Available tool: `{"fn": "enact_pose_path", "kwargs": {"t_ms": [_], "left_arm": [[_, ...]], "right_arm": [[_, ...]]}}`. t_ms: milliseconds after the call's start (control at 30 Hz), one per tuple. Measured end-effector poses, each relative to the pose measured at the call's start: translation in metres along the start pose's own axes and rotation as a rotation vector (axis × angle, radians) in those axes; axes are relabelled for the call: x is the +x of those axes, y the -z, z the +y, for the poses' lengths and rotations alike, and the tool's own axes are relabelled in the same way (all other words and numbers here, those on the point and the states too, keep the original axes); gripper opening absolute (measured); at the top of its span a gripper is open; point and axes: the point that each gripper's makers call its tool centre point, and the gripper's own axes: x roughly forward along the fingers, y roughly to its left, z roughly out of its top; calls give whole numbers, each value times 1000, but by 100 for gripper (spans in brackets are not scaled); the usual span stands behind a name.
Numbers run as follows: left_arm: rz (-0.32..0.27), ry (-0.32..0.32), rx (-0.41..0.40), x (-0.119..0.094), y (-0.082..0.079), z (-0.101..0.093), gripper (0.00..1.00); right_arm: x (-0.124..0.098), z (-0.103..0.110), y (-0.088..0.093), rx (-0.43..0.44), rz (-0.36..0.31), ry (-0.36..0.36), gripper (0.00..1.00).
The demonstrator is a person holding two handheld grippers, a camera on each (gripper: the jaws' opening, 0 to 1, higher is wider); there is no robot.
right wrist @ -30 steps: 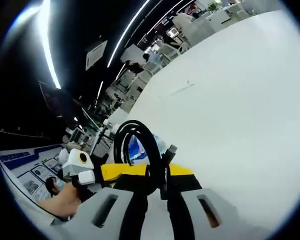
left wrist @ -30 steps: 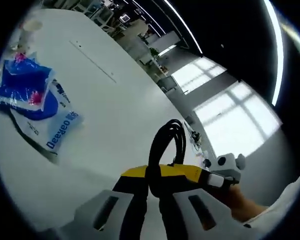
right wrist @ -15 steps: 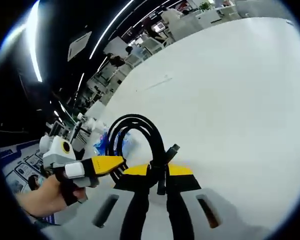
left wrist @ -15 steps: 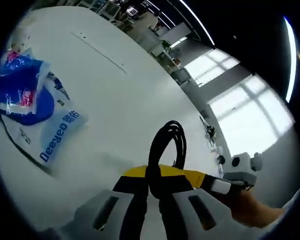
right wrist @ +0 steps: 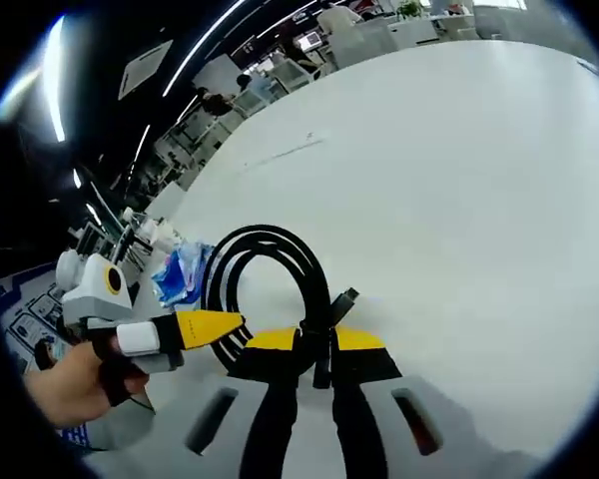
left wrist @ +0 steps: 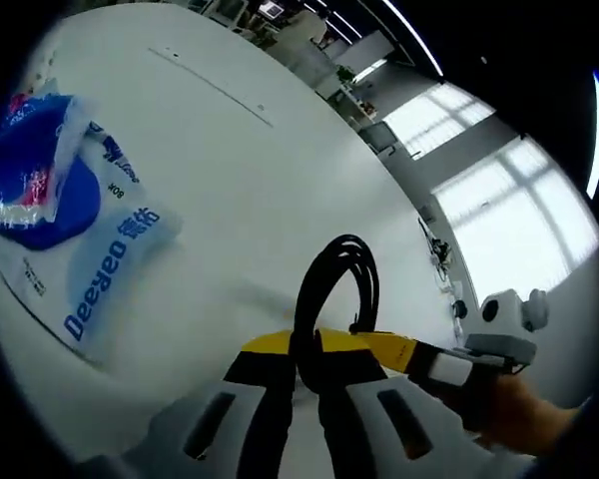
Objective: Arrange the tabletop items into an orderly group along one side of the table until the central work area is clear of visible clutter.
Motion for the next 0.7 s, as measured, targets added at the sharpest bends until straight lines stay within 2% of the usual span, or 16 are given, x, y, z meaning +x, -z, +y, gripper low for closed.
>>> {"fn": "enact_pose_path", "kwargs": {"t_ms": [300,567,700], "left_arm": [[32,-39,-17,9,3,11,4],[60,-43,-19,16,7,16,6],[59,-57,-12,18,8,18,8]], "right_arm": [[10,-9,5,-5,25,33,10],[17,-16,8,-19,45,71,10],[17,-17,4,-27,37,77,10]]}}
